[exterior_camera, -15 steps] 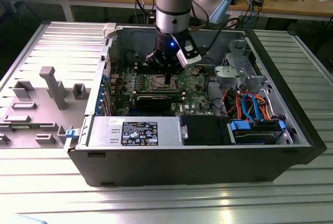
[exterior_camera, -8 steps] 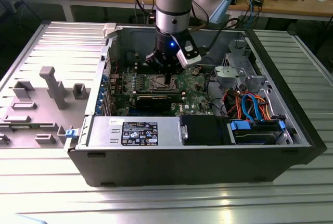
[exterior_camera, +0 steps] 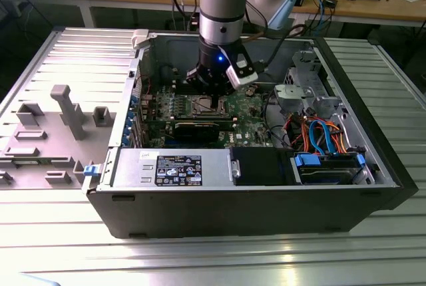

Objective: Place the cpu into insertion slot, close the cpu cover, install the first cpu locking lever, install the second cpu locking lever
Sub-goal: 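Install the second cpu locking lever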

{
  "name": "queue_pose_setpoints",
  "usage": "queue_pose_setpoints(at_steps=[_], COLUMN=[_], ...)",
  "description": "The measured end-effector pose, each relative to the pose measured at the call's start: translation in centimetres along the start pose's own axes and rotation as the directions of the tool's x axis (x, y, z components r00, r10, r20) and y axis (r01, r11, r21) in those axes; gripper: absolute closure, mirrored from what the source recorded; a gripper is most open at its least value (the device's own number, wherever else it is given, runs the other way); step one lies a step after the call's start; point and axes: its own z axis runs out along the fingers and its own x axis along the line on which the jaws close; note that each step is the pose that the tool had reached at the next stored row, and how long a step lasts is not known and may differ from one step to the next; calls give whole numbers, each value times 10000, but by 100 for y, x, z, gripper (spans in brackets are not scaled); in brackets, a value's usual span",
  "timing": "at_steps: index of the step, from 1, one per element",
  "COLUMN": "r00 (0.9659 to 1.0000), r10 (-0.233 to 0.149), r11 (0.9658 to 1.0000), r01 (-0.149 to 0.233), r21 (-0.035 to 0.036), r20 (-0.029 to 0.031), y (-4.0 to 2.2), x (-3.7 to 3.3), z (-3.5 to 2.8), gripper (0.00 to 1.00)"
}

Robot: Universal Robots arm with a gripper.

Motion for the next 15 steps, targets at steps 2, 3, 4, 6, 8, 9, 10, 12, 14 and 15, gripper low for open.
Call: queue_pose_setpoints(at_steps=[2, 3, 4, 6, 8, 9, 10, 12, 14, 15], r00=[10000, 10000, 10000, 10000, 10000, 10000, 10000, 10000, 10000, 10000], r10=[0, 0, 1, 1, 0, 0, 0, 0, 0, 0], r11=[10000, 10000, 10000, 10000, 10000, 10000, 10000, 10000, 10000, 10000], r01=[0, 0, -1, -1, 0, 0, 0, 0, 0, 0], r21=[0, -2, -2, -3, -2, -3, -2, -4, -11, -15], r20=[0, 1, 0, 1, 0, 0, 0, 0, 0, 0], y=[-17, -25, -33, -35, -38, -38, -38, -39, -39, -40], x=[1, 1, 2, 2, 2, 2, 2, 2, 7, 11], z=[0, 1, 0, 1, 0, 0, 0, 0, 0, 0], gripper=[89, 89, 89, 89, 89, 89, 89, 89, 89, 89])
